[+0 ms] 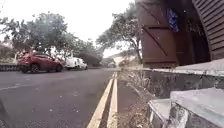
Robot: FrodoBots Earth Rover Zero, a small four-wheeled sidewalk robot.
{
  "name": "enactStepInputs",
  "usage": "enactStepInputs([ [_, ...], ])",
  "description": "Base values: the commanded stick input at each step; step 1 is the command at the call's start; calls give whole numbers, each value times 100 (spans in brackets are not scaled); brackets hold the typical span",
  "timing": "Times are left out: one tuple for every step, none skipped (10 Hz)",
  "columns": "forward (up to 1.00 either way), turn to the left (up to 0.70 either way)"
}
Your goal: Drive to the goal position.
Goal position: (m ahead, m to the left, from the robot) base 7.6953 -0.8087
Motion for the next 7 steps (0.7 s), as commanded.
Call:
enactStepInputs([
  [70, 0],
  [70, 0],
  [70, 0],
  [70, 0],
  [70, 0],
  [70, 0],
  [70, 0],
])
